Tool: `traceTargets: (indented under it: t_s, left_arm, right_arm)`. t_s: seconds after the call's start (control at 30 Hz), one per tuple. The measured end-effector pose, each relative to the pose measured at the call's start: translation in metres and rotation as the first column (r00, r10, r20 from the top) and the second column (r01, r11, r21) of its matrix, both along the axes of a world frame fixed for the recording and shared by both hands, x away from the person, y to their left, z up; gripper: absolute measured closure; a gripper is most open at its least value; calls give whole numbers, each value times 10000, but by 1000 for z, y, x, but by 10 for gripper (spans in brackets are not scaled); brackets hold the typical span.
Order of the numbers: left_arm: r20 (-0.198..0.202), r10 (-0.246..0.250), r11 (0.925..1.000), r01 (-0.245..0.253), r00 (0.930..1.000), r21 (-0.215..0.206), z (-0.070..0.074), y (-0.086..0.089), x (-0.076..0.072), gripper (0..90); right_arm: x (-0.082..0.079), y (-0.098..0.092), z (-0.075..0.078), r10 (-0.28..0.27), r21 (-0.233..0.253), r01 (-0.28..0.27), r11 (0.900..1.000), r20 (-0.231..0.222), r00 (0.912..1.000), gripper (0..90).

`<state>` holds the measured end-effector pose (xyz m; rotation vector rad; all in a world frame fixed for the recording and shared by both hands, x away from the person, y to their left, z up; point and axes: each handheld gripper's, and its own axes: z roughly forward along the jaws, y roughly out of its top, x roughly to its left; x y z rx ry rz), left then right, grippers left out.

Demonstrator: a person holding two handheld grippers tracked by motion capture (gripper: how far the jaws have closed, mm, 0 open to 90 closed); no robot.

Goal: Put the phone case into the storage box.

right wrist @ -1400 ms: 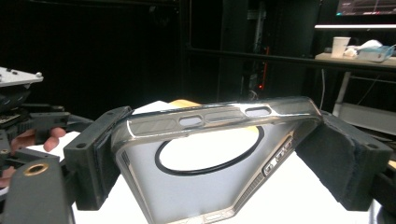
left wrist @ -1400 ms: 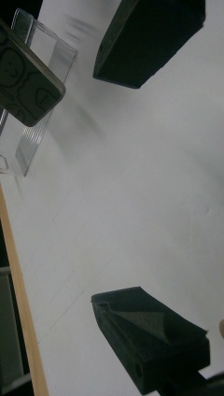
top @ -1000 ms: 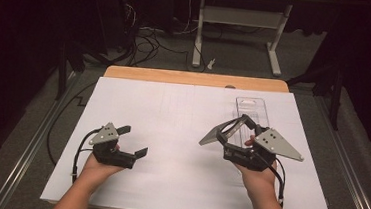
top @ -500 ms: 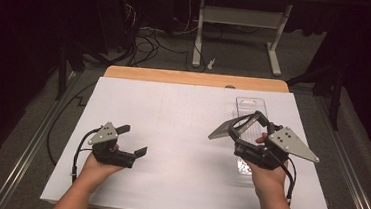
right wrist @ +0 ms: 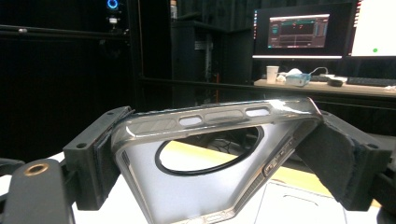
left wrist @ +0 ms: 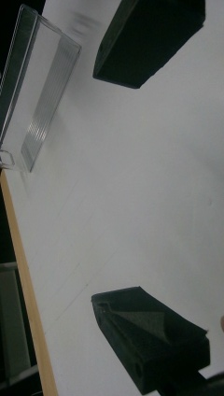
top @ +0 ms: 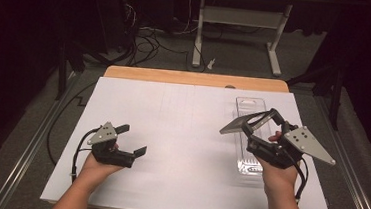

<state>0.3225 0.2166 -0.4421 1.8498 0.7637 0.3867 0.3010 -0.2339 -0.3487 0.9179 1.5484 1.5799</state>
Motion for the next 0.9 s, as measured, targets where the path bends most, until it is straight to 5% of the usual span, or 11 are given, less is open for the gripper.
traceTargets:
  t_s: [0.9]
  left_arm:
    - [41,14,10000,-14,10000,-88,1,0,-1,2]
  right_arm:
    - [2,-31,-1,-1319,-106,1321,9912,168,9911,141]
